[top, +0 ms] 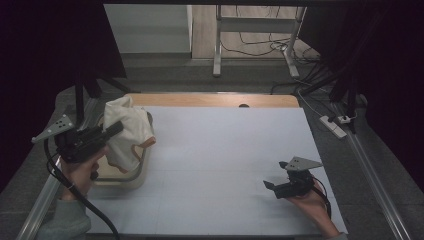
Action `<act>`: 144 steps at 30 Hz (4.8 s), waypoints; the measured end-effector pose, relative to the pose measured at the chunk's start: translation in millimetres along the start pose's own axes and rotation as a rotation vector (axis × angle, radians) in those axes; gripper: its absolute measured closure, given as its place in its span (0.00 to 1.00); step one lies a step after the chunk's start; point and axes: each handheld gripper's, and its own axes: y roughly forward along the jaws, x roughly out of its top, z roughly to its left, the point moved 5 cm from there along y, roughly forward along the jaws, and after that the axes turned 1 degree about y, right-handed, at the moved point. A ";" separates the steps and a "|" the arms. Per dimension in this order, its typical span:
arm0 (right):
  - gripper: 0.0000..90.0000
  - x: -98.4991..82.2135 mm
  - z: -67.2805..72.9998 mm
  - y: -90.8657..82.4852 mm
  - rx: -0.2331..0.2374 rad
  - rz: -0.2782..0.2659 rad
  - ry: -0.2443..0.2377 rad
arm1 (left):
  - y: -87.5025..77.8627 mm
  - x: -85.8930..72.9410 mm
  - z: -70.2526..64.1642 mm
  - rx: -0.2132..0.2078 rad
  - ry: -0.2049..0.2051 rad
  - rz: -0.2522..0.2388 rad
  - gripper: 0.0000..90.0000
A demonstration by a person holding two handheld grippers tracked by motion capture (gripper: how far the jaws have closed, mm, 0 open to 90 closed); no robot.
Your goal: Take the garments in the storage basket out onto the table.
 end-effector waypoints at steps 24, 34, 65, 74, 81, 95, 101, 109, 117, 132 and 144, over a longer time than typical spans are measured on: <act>0.07 -0.1 0.0 0.5 -0.001 0.002 0.001 | 17.8 7.3 -25.5 -0.115 -0.001 -0.004 0.75; 0.07 0.0 0.2 0.3 0.001 0.002 0.001 | 30.8 3.6 -31.9 -0.139 0.002 0.024 0.75; 0.07 -0.3 0.7 0.4 0.006 0.008 0.005 | 90.8 -2.0 -71.7 -0.247 0.060 0.123 0.75; 0.07 -0.3 0.5 0.7 0.004 0.003 0.004 | 110.8 -12.7 -80.4 -0.263 0.072 0.173 0.75; 0.07 -0.4 0.7 1.0 0.005 0.004 0.004 | 133.7 -25.6 -87.4 -0.286 0.078 0.235 0.75; 0.07 0.2 4.0 -0.4 0.008 -0.001 -0.003 | 164.2 -29.8 -95.2 -0.301 0.103 0.270 0.75; 0.07 -0.4 2.5 0.5 0.007 0.003 0.003 | 182.4 -41.3 -99.1 -0.314 0.111 0.300 0.75; 0.07 -1.0 3.1 1.2 0.010 0.015 -0.001 | 203.1 -61.5 -110.0 -0.323 0.125 0.343 0.75; 0.07 -1.0 2.7 1.3 0.009 0.011 -0.003 | 219.0 -84.3 -119.5 -0.323 0.166 0.412 0.74; 0.07 -1.3 2.6 1.5 0.011 0.017 -0.004 | 236.5 -122.4 -123.4 -0.314 0.219 0.551 0.73; 0.07 -1.8 2.9 2.2 0.012 0.024 -0.009 | 244.6 -138.0 -121.5 -0.304 0.224 0.608 0.71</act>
